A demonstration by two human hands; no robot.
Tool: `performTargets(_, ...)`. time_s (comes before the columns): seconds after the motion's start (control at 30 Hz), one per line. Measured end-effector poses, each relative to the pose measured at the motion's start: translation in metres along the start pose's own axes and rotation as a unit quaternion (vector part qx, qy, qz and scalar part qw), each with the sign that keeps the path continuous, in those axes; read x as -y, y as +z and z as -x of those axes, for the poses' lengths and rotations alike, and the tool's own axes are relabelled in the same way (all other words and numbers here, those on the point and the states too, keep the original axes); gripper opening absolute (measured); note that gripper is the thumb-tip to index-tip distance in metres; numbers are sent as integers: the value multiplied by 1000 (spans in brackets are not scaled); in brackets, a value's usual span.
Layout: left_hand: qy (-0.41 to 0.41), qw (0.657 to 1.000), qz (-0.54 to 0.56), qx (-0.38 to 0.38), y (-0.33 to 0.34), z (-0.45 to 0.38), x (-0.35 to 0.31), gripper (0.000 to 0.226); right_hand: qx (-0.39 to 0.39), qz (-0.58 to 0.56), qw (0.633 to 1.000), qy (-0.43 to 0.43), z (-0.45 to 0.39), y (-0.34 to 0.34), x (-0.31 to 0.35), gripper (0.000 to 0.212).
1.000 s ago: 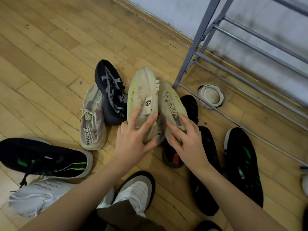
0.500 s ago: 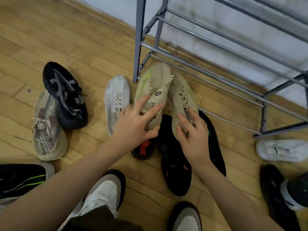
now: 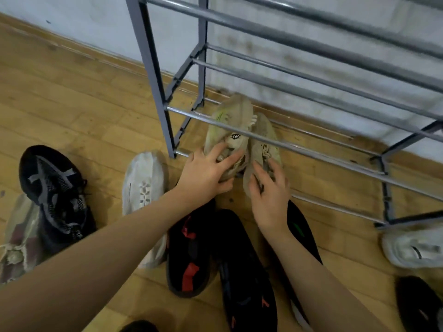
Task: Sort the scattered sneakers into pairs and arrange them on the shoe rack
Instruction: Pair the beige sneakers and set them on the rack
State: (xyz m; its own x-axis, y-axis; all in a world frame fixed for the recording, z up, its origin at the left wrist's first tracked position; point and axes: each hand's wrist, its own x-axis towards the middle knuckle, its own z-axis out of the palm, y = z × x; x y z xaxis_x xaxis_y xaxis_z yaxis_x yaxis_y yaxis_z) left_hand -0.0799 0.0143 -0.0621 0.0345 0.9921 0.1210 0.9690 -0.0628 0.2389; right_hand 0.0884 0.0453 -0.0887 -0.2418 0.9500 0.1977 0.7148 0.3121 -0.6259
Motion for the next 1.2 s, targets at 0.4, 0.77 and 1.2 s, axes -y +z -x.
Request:
performTargets(0.4, -61, 992, -13, 107, 31, -42, 34, 75, 173, 63, 980, 71, -49, 38, -2, 57)
performTargets(0.77, -41, 994, 73, -64, 31, -29, 33, 53, 55, 100, 993, -36, -33, 45, -6, 47)
performTargets(1.2, 8, 999, 24, 43, 55, -37, 47, 60, 133, 138, 981, -11, -45, 47, -10, 47)
